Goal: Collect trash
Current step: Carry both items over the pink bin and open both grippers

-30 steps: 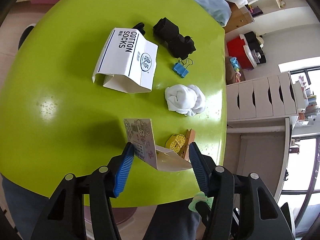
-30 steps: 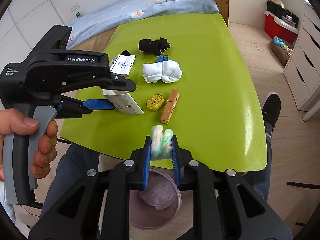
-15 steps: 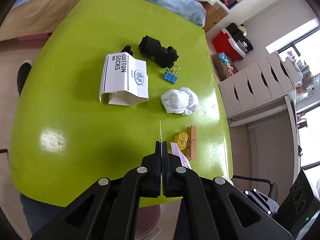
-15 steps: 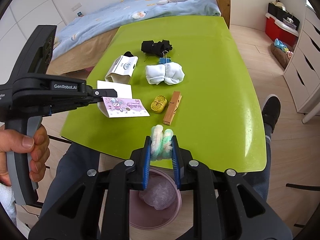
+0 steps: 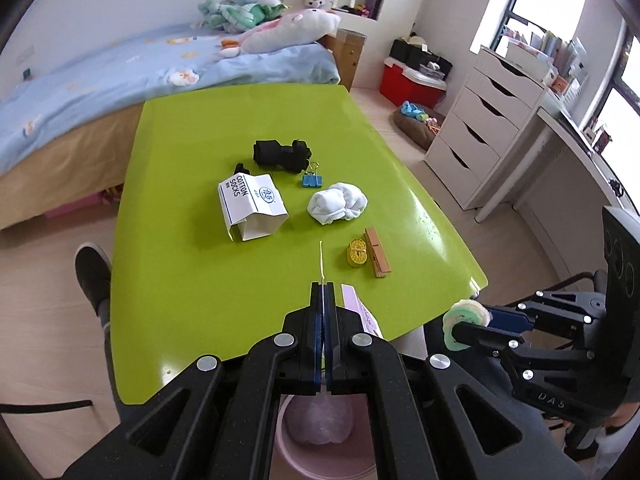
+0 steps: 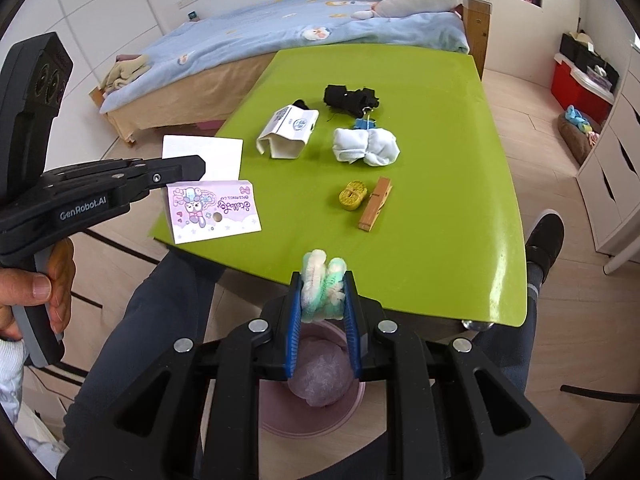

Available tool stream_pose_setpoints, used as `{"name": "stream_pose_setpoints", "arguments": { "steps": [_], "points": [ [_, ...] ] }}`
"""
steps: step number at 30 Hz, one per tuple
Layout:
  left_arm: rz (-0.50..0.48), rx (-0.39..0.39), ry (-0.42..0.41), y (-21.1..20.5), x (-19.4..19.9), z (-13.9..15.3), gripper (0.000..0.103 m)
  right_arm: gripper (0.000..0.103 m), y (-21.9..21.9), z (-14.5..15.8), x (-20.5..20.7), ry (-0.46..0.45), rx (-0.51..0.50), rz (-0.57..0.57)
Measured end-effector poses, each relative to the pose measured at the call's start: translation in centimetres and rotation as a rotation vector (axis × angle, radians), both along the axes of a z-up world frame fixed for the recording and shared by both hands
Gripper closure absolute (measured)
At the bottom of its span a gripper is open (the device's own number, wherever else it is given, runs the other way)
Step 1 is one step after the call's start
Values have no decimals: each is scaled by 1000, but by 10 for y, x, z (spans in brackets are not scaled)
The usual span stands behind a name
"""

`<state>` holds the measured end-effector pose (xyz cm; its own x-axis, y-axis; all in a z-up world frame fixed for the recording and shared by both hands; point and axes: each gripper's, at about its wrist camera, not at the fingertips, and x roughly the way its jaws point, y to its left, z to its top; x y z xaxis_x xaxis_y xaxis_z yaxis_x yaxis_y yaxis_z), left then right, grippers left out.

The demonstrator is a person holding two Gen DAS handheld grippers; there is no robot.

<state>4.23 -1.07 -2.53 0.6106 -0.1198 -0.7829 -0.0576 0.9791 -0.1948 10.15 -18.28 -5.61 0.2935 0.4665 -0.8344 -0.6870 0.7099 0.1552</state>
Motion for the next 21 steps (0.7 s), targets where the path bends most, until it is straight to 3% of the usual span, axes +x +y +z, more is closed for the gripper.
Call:
{"name": "stream_pose_setpoints", "arguments": {
  "steps": [5, 17, 20, 21],
  "points": [
    [-44, 40, -4, -12, -28, -7, 103, 84, -3, -5, -19, 13, -9, 48],
    [-80, 18, 22, -23, -80, -27, 103, 83, 0, -28, -48, 81, -31, 140],
    [-82, 10, 26, -23, -87, -29, 103, 79, 0, -31, -50, 95, -26, 150],
    [-83, 10, 27, -23, -89, -30, 103, 69, 1, -31, -51, 100, -26, 152]
  ]
}}
